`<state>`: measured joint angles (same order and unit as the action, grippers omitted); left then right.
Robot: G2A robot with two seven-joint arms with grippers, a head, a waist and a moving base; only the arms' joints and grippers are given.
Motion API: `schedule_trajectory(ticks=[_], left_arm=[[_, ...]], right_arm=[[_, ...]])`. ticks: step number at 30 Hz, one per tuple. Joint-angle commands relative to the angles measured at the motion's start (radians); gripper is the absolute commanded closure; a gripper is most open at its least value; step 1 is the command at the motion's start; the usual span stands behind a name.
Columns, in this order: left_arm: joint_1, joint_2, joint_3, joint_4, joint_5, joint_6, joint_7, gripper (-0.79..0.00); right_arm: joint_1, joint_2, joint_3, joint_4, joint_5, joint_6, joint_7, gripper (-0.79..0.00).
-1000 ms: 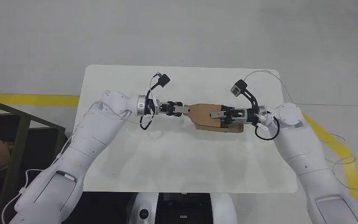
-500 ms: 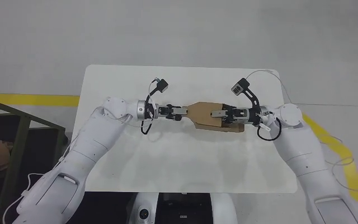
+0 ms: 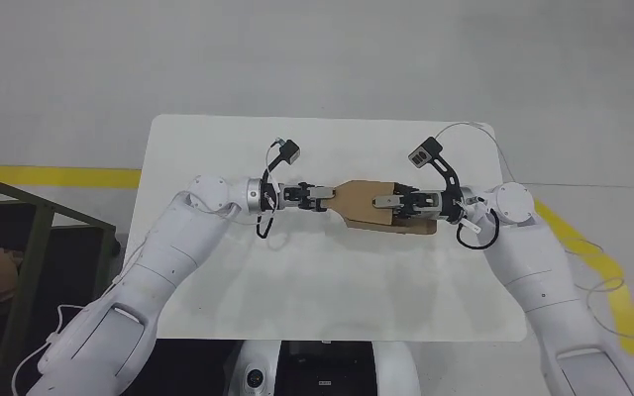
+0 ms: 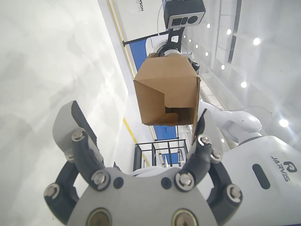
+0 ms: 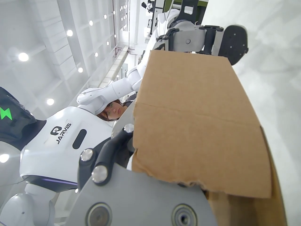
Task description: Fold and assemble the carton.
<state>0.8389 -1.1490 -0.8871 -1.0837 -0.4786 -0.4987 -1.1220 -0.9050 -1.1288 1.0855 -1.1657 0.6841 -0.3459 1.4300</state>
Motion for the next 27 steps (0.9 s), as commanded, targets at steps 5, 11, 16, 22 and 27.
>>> schedule_trajectory(ticks=[5,11,16,22,27], left_arm=[[-0.008,-0.015,0.022,0.014,-0.014,-0.012,-0.008,-0.785],[-0.016,-0.025,0.029,0.029,-0.021,-0.021,-0.010,-0.785],[-0.019,-0.029,0.020,0.043,-0.028,-0.033,0.003,-0.785],[-0.019,-0.037,0.009,0.054,-0.069,-0.050,0.023,-0.785],[-0.029,-0.050,0.020,0.067,-0.090,-0.053,0.024,-0.785]], right_arm=[[0.001,-0.001,0.002,0.003,0.003,-0.005,-0.002,0.000],[0.001,-0.002,0.006,0.007,0.012,-0.008,0.002,0.000],[0.000,-0.002,0.009,0.009,0.019,-0.010,0.007,0.000],[0.000,-0.004,0.007,0.007,0.016,-0.011,0.010,0.000],[0.002,-0.005,0.006,0.007,0.015,-0.012,0.013,0.000]])
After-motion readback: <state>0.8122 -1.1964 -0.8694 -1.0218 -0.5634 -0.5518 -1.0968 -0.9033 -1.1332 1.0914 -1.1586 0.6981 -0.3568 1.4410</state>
